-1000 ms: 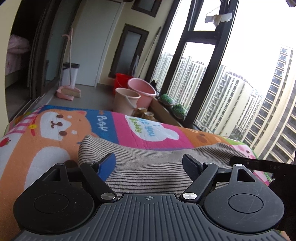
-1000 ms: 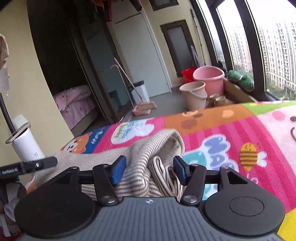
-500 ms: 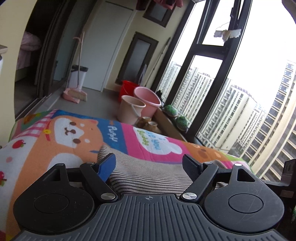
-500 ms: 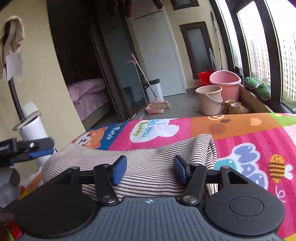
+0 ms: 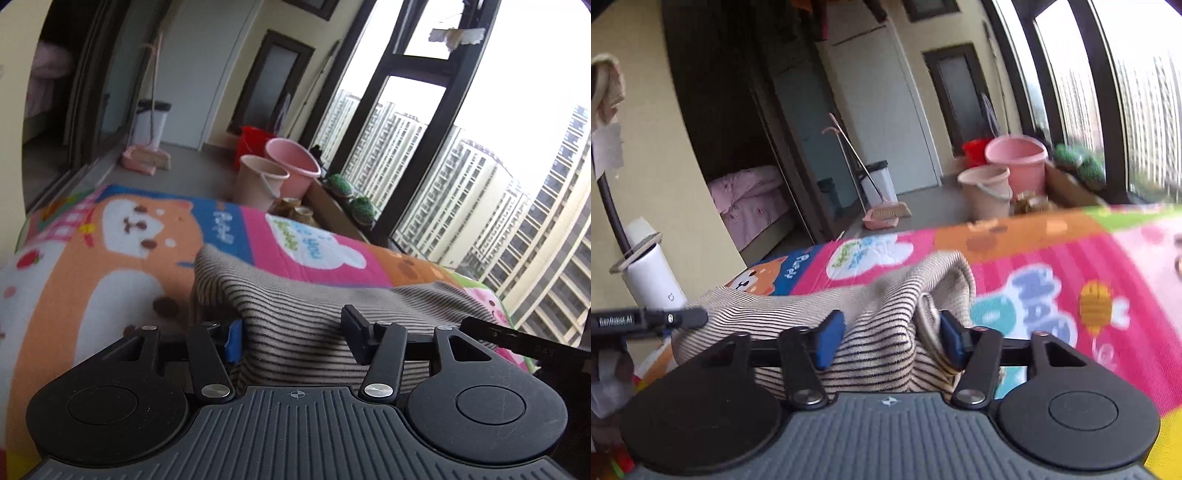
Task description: Fold clothes
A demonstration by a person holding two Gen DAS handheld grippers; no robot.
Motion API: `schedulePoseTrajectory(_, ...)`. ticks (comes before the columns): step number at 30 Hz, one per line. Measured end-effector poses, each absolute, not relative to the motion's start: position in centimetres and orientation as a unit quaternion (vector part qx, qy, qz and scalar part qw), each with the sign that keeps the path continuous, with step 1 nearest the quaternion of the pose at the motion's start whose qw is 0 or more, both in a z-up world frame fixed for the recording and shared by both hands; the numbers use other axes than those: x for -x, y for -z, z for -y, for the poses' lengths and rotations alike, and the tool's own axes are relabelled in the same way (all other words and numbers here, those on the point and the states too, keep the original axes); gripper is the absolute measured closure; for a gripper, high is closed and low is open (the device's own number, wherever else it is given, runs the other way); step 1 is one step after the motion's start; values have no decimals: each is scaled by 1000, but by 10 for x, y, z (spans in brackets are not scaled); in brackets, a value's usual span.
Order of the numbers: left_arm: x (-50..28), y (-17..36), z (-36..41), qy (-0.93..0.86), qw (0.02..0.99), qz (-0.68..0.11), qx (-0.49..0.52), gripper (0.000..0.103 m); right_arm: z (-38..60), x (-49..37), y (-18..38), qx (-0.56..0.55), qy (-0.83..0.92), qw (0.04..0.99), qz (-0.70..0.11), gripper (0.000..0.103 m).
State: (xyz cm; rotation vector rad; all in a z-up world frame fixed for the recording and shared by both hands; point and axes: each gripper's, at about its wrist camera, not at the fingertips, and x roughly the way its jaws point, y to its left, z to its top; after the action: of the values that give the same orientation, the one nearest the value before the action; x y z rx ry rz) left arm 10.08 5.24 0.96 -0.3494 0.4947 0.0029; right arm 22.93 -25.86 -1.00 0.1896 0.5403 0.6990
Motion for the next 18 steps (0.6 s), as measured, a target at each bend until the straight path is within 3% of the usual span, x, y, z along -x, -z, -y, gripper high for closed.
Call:
schedulePoseTrajectory(6, -107, -9, -59, -24, 960, -228, 158, 50, 259, -242, 12, -103, -342, 898, -259, 59)
schedulePoseTrajectory(10, -100, 0, -65, -67, 955, -241, 159, 37, 266, -239, 33, -117, -334, 891, -285, 52)
schedulePoseTrajectory(13, -82, -18, -67, -75, 964, -195, 165, 39, 270, -235, 38, -120, -332, 891, -286, 51)
schedulePoseTrajectory(15, -76, -34, -63, -56, 971, -157, 170, 34, 266, -234, 39, -112, -329, 894, -283, 49)
schedulePoseTrajectory(17, -82, -38, -53, -7, 972, -152, 179, 17, 261, -232, 39, -98, -323, 899, -277, 47)
schedulePoseTrajectory(18, -88, -34, -45, 12, 971, -165, 176, 14, 259, -229, 39, -91, -320, 902, -273, 46)
